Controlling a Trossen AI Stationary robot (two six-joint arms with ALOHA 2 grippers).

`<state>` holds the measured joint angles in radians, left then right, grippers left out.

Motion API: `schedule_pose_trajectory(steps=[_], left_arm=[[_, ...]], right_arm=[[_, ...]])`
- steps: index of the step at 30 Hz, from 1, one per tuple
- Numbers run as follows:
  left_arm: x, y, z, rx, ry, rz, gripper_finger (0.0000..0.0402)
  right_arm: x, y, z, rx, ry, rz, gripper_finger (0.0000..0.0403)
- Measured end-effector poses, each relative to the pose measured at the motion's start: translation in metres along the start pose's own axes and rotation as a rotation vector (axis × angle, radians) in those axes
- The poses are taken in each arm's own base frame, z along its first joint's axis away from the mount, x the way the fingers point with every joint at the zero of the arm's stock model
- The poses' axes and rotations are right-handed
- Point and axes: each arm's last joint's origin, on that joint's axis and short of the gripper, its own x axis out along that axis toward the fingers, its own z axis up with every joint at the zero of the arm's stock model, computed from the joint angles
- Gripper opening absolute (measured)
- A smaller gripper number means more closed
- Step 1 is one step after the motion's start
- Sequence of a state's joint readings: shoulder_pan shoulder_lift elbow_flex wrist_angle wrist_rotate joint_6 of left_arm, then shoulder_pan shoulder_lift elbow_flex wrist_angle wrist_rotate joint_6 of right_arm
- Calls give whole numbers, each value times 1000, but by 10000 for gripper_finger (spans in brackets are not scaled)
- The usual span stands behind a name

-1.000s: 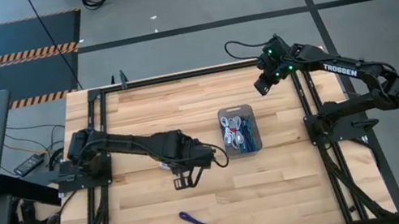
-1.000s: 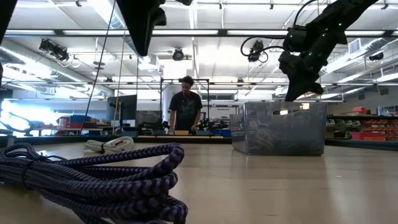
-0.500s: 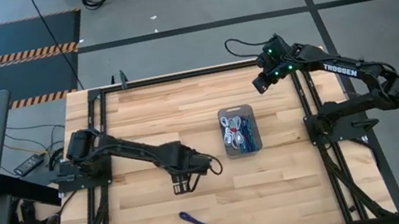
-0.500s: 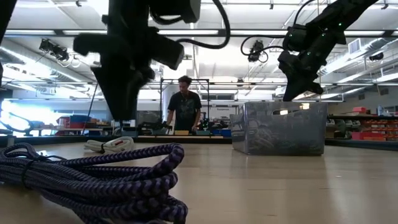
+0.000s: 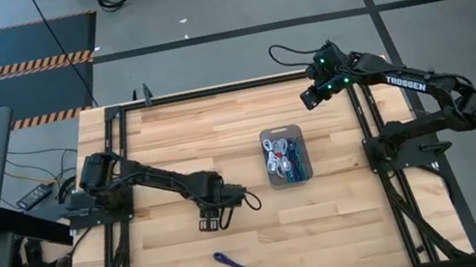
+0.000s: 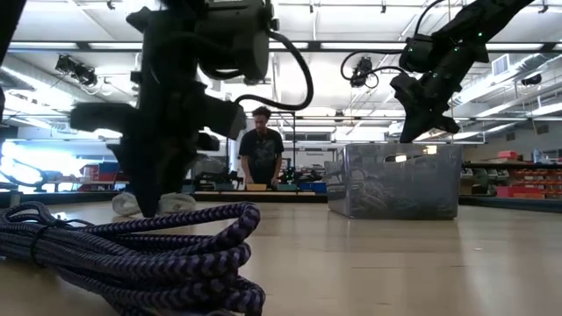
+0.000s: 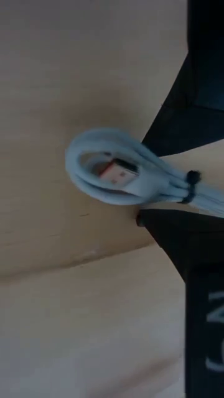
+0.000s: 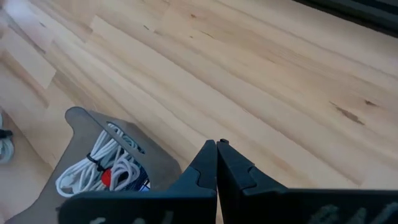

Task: Pick and place USB-C Cables
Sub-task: Put the light blue charger cable into the gray bin

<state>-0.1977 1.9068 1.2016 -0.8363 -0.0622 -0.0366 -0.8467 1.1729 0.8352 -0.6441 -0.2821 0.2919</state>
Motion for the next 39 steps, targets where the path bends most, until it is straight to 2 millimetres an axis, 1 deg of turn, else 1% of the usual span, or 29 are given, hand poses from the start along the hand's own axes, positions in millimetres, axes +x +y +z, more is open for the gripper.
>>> schedule_pose_trajectory(steps=[5, 8, 11, 14, 16, 20, 23, 25, 29, 33, 35, 39], left_arm=[[6, 9, -1, 24, -44, -27, 153], [9, 15, -3, 0, -43, -54, 146], [10, 21, -4, -32, -27, -65, 109], [8, 28, -3, -84, -19, -81, 45], [7, 34, -1, -155, -22, -98, 41], [0, 51, 9, -344, -74, -35, 41], [-15, 66, 19, -451, -146, -18, 41], [-30, 75, 27, -511, -218, -8, 41], [-72, 99, 45, -640, -436, 2, 41], [-110, 123, 61, -819, -653, -33, 41], [-123, 129, 68, -890, -760, -62, 41], [-136, 130, 78, -998, -930, -118, 41]], right_arm=[[0, 0, 0, 22, 0, -1, 0], [0, 0, 0, 22, -2, -7, 0], [0, 0, 0, 23, -6, -20, 0], [0, -1, 0, 24, -8, -25, 0], [0, -1, 0, 30, -8, -25, 0], [0, -1, 0, 29, -8, -25, 0], [0, -1, 0, 22, -7, -25, 0], [0, 0, 0, 20, -8, -25, 0], [0, 0, 0, 3, -5, -18, 0], [0, 0, 0, -7, -4, -18, 0], [0, -1, 0, -16, -8, -24, 0], [-1, -2, 1, -45, -22, -50, 0]])
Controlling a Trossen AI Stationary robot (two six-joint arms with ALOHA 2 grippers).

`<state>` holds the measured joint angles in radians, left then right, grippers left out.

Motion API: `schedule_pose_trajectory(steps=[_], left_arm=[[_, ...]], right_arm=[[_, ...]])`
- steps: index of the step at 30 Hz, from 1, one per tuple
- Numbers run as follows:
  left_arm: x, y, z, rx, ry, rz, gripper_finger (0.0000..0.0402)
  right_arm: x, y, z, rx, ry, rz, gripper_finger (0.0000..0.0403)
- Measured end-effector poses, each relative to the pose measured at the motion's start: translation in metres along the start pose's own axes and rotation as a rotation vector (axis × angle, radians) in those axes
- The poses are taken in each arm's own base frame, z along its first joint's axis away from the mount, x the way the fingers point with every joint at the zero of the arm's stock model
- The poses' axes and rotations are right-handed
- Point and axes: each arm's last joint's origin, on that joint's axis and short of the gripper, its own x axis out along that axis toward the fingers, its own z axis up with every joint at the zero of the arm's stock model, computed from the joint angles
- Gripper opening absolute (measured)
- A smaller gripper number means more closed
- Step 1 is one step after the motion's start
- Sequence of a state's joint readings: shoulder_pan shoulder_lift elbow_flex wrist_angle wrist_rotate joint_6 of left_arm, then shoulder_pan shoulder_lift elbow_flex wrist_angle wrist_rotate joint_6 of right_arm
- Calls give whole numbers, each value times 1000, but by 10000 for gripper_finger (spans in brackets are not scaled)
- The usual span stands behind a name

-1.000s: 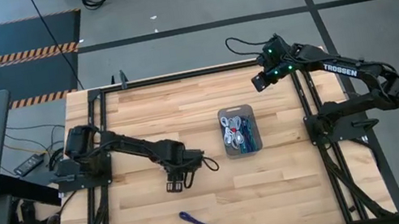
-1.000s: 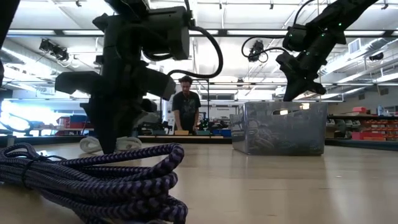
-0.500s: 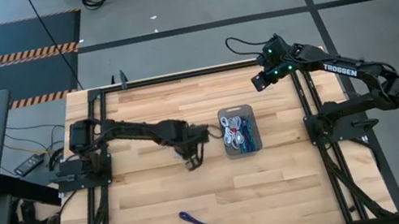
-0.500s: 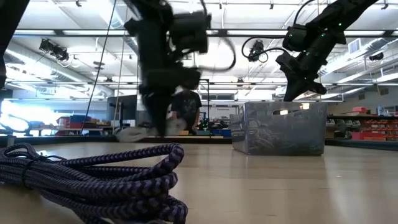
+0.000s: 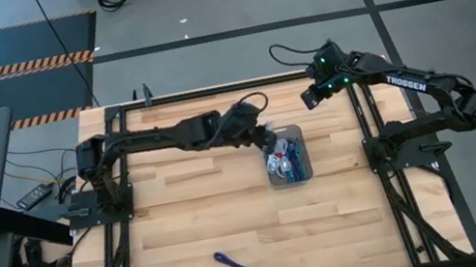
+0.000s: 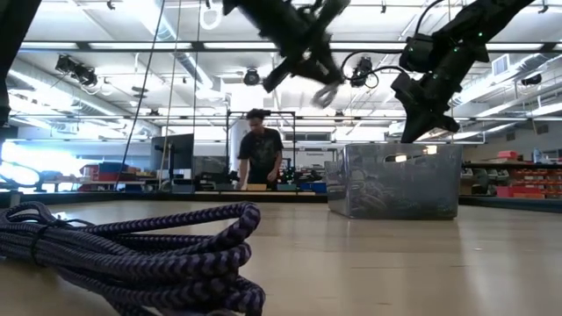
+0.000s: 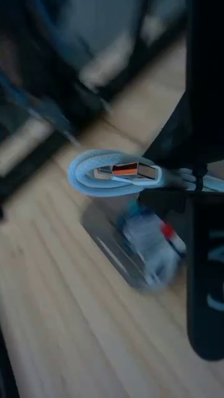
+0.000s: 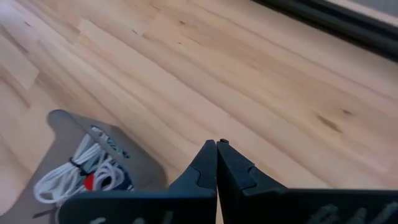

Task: Pick and place USB-C Cables
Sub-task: Put the light blue charger cable into the gray bin

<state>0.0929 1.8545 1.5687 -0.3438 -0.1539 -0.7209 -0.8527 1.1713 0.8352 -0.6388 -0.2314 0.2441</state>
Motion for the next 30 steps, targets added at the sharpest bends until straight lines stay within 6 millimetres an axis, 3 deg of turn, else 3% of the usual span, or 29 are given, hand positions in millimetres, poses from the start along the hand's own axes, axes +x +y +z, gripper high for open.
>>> schedule_pose_trajectory(steps=[5, 11, 18, 30], left_arm=[[-3, -16, -2, -118, -114, -33, 41], [-2, -31, -21, -250, -214, 49, 41], [28, -41, -52, -379, -239, 48, 41], [73, -26, -85, -435, -157, 106, 41]], right_arm=[[-1, -4, 1, -29, -8, -12, 0], [-1, -6, 2, -64, -11, -16, 0], [-2, -5, 2, -92, -5, 16, 0], [-2, -5, 1, -121, -2, 18, 0]])
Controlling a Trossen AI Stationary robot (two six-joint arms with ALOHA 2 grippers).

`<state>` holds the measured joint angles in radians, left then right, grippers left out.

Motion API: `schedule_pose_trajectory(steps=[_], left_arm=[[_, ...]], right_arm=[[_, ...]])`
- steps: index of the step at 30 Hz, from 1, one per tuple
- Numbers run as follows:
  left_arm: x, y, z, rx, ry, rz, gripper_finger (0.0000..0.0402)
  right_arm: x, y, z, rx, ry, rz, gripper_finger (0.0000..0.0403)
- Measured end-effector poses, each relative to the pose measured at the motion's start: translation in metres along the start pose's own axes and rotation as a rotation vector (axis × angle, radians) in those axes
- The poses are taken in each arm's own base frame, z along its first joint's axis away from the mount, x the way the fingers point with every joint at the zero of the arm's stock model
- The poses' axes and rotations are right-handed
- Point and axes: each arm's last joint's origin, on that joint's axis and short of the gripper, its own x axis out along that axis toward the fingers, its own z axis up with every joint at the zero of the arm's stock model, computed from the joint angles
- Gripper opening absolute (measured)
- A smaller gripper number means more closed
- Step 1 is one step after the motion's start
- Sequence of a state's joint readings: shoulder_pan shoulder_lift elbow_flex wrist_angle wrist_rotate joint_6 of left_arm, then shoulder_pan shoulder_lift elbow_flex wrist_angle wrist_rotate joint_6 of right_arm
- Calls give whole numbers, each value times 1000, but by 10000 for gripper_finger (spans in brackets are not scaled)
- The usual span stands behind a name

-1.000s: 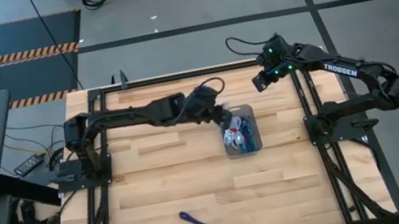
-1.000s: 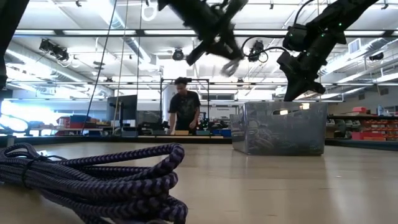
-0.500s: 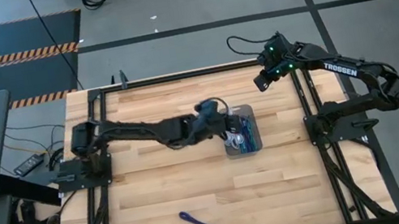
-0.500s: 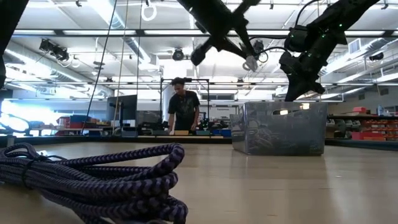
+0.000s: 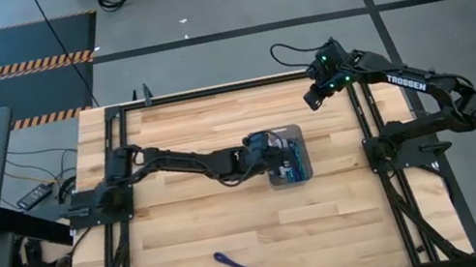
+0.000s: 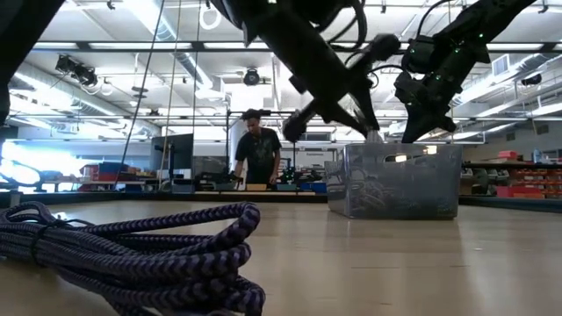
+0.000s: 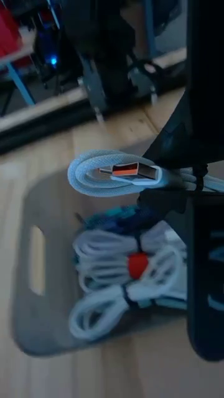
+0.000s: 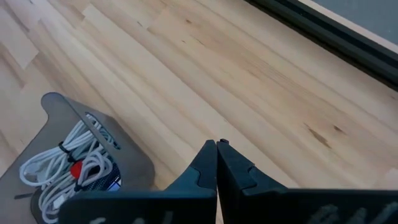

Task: Pick and place USB-C Cables
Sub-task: Put the light blue charger cable into the gray bin

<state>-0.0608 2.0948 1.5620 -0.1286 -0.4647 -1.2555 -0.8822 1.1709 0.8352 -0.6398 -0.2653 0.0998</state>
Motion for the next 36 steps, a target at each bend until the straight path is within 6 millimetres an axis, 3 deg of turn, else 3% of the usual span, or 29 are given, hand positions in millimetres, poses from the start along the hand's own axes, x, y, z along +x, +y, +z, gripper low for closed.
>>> schedule_pose_trajectory(steps=[20, 32, 36], left_arm=[[30, 29, -22, -8, 87, 119, 41], [35, 32, -20, -18, 93, 122, 42], [35, 32, -20, -19, 90, 120, 78]], right_arm=[[0, 0, 0, -6, -2, 3, 0], [0, 0, 0, -17, -2, 14, 0], [0, 0, 0, -17, -1, 16, 0]])
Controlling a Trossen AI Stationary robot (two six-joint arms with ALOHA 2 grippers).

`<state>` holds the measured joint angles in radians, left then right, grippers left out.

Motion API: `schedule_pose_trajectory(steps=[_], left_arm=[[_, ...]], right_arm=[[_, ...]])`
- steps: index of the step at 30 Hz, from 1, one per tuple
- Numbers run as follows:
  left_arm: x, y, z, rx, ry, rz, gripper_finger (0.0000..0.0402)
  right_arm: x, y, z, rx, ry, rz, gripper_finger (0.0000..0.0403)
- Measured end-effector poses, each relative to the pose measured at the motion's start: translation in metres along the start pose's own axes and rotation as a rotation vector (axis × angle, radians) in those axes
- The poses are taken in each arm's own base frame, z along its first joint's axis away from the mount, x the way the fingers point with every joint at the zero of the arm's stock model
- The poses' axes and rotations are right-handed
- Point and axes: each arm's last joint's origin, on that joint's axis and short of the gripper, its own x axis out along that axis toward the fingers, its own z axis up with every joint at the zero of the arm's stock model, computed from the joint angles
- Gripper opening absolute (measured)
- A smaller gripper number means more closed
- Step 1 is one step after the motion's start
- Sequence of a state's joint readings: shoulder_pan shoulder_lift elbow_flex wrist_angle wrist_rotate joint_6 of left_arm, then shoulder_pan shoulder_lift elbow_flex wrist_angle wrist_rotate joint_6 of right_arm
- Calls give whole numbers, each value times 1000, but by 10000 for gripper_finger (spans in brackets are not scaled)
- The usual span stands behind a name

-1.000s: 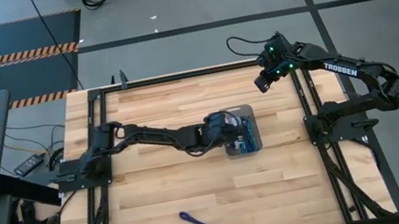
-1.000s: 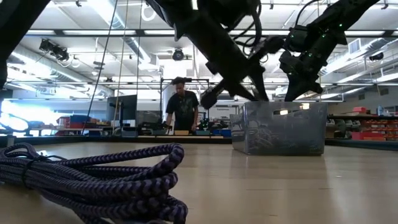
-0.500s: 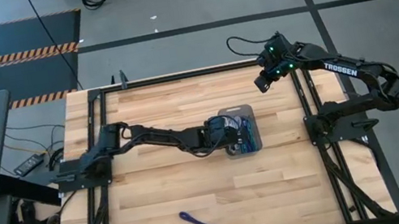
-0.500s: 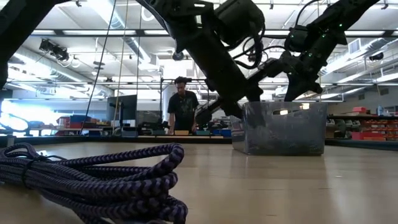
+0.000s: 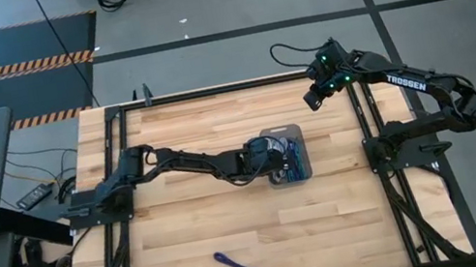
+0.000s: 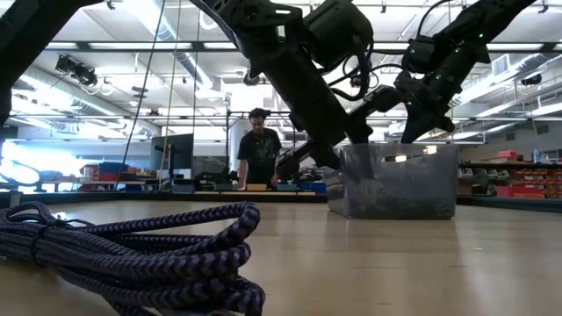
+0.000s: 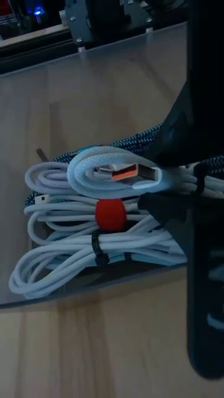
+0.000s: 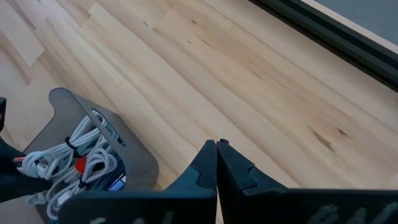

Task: Pick and place USB-C Cables
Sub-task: Put the light blue charger cable into the gray bin

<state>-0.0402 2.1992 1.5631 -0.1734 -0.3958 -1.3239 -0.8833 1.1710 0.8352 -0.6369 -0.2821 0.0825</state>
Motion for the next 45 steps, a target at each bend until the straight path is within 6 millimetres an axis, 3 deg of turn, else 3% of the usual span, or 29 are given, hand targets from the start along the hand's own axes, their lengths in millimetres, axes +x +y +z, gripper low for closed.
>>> schedule_pose_trajectory(steps=[4, 12, 20, 24, 38, 45], left_arm=[[1, -1, 2, -4, -5, -12, 95], [-2, -16, 14, 53, -39, -86, 89], [-13, -20, 25, 151, 11, 91, 73], [-15, -24, 27, 205, 14, 90, 73], [-15, -27, 30, 192, 2, 68, 127], [-15, -28, 31, 195, 0, 60, 132]], right_arm=[[0, 0, 0, -5, 0, 1, 0], [0, 1, 0, -7, 2, 18, 0], [0, 1, 0, -10, 3, 27, 0], [0, 1, 0, -15, 2, 27, 0], [0, 1, 0, -16, 2, 27, 0], [0, 1, 0, -27, 2, 27, 0]])
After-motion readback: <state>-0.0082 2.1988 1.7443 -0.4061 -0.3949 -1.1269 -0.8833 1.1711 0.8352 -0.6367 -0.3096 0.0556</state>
